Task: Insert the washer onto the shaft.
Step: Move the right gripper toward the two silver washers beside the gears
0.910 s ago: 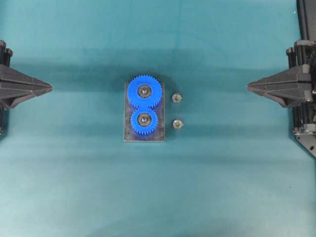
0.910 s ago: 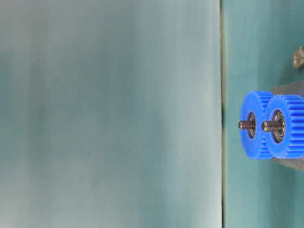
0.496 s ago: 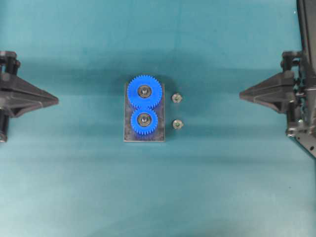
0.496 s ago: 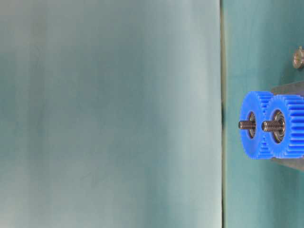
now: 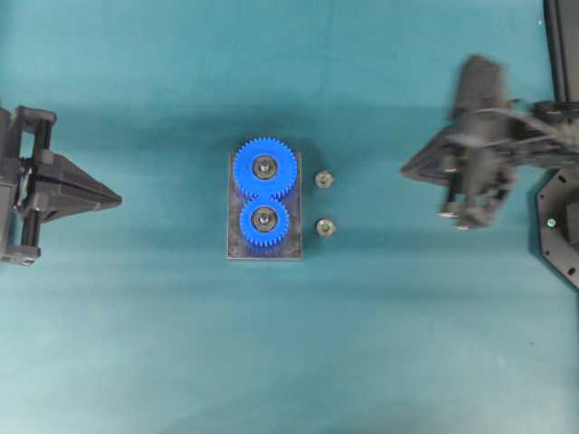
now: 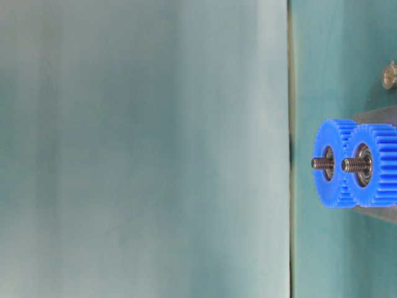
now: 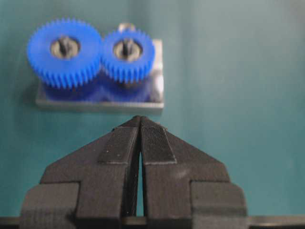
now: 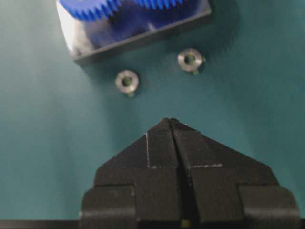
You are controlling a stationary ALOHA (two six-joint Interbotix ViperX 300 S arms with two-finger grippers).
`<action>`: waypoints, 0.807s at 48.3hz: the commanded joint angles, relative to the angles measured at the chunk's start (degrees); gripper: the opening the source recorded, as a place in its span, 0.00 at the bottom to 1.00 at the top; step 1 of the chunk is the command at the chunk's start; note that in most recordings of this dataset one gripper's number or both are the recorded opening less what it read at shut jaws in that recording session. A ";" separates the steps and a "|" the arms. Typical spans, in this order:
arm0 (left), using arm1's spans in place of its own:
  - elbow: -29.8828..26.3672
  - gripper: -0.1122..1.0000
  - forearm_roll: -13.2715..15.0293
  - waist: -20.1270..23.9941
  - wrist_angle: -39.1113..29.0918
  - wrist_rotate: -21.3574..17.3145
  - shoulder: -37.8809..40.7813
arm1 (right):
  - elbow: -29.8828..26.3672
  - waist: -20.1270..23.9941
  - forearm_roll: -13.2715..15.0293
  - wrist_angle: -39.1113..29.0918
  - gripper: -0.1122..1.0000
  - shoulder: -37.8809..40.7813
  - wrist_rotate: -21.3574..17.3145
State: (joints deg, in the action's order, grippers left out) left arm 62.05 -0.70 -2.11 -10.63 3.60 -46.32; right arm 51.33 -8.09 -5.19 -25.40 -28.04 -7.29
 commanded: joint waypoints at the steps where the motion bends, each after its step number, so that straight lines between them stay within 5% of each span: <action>1: -1.49 0.10 -0.09 0.09 0.00 0.09 0.35 | -3.52 -0.18 1.41 -0.09 0.11 4.48 -0.18; 19: -1.23 0.10 -0.09 -0.18 -2.29 0.35 0.88 | -12.13 -1.23 4.75 -0.18 0.14 20.21 6.42; 24: -1.05 0.10 -0.09 -0.26 -2.46 0.44 0.88 | -14.41 -2.02 4.75 -0.79 0.33 23.38 7.91; 34: -1.05 0.10 -0.09 -0.26 -2.55 0.44 0.79 | -18.28 -3.08 4.75 -2.20 0.87 28.74 9.32; 39: -0.88 0.10 -0.09 -0.26 -2.46 0.44 0.97 | -19.42 -2.99 4.75 -2.20 0.89 31.03 9.76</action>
State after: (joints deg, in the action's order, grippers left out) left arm 62.05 -0.70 -2.29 -13.36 3.96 -45.62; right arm 33.66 -11.25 -0.44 -27.69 2.55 1.85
